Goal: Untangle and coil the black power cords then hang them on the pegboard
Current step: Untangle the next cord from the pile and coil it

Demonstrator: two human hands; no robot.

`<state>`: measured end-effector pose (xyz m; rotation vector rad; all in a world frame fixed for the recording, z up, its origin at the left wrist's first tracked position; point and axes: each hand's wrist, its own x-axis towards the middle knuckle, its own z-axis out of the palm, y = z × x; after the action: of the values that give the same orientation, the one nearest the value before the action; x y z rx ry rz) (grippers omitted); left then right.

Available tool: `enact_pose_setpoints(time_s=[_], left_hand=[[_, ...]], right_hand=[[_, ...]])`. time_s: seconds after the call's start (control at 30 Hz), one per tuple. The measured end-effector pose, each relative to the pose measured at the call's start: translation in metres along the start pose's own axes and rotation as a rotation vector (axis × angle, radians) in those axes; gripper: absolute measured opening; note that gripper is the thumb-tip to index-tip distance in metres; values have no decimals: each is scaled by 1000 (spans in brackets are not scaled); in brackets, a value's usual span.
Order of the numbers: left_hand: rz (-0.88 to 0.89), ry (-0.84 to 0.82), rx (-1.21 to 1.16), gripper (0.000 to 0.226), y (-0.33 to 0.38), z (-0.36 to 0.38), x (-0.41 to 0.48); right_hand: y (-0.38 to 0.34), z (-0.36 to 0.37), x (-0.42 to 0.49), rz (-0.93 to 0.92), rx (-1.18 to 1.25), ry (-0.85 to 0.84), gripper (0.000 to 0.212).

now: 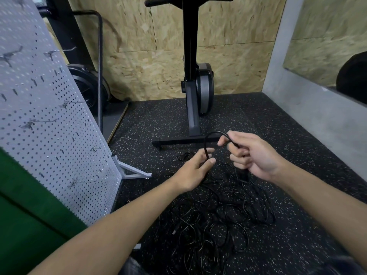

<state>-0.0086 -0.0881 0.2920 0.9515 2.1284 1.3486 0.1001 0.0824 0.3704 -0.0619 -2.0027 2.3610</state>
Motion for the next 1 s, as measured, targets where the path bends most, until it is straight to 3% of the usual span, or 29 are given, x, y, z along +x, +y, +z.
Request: enact_pose_setpoints(time_s=[0.13,0.27,0.43,0.57,0.67,0.77,1.0], left_hand=[[-39,45,-146,36,3,-5,-2],[-2,320,-67,32,15,-12,-2],[66,143,-98,44,32,0,-5],[213,155,8,31,36,6,-9],[213,243,30,10,41,10,-14],[191,292,0,5,47,13,-18],[104,296,-18,12,46,12,-18]], right_hand=[[6,-10,6,-34,42,140,32],[20,-13,12,-50,-187,323,33],[37,0,17,-43,-343,439,34],[38,6,19,51,-196,398,38],[45,9,20,94,-258,278,46],[46,11,17,109,-341,218,63],[40,16,12,64,-545,201,30]])
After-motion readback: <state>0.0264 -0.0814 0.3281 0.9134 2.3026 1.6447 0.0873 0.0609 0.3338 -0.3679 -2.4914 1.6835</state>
